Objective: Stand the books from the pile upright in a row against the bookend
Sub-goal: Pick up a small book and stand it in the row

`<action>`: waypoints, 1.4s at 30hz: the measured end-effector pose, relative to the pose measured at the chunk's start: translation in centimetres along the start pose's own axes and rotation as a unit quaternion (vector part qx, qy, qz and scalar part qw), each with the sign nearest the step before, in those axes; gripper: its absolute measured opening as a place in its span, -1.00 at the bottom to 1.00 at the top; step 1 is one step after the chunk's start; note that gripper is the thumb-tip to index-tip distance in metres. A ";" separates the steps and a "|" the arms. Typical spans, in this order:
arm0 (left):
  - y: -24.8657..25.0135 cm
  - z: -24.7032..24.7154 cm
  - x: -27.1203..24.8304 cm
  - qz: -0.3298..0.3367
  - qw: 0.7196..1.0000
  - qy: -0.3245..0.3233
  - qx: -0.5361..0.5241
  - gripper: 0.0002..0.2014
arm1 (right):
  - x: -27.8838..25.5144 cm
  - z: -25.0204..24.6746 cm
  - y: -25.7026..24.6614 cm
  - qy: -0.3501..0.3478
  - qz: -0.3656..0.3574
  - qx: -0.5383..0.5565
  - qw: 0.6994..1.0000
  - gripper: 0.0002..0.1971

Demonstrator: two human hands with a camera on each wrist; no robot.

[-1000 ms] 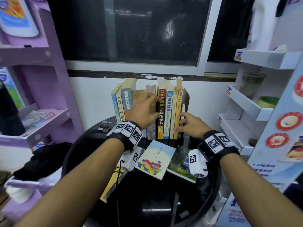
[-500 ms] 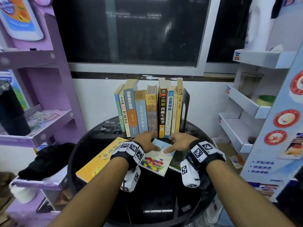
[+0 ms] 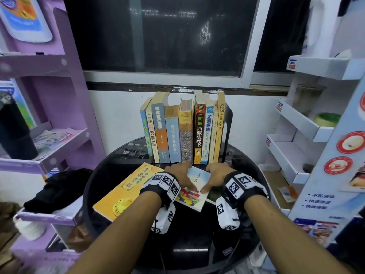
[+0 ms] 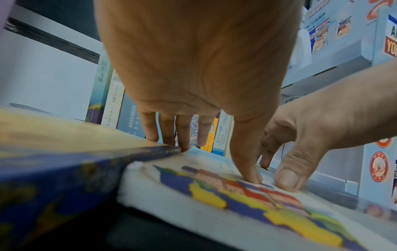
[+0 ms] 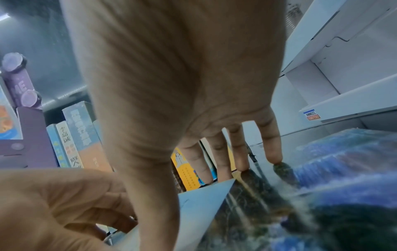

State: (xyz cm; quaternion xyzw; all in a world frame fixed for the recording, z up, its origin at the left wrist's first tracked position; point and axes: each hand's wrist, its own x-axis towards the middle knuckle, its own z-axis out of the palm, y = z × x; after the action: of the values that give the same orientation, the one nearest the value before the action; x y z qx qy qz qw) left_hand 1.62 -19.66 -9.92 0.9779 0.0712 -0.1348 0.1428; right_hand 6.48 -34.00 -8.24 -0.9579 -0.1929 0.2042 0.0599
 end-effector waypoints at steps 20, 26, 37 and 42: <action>-1.2 -1.4 -0.1 0.053 0.953 0.080 -0.289 -0.19 | -0.9 -1.6 1.3 0.006 -0.112 0.315 0.942 -0.43; -0.7 -2.4 -0.4 0.081 0.913 0.122 -0.381 -0.42 | -1.8 -2.7 2.0 0.015 -0.160 0.394 0.905 -0.62; 3.4 -3.9 -0.5 0.138 0.908 0.203 -0.339 -0.36 | -5.2 -5.3 4.6 0.085 -0.159 0.393 0.902 -0.84; 5.0 -5.5 -0.9 0.168 0.931 0.293 -0.138 -0.42 | -5.6 -5.6 6.4 0.114 -0.130 0.360 0.917 -0.95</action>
State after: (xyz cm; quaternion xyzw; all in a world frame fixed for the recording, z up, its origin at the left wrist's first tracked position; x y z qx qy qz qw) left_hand 3.03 -22.90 -3.31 0.9423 -0.0377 0.1951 0.2694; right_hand 6.28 -42.26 -2.30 -0.8550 -0.2206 0.1398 0.4482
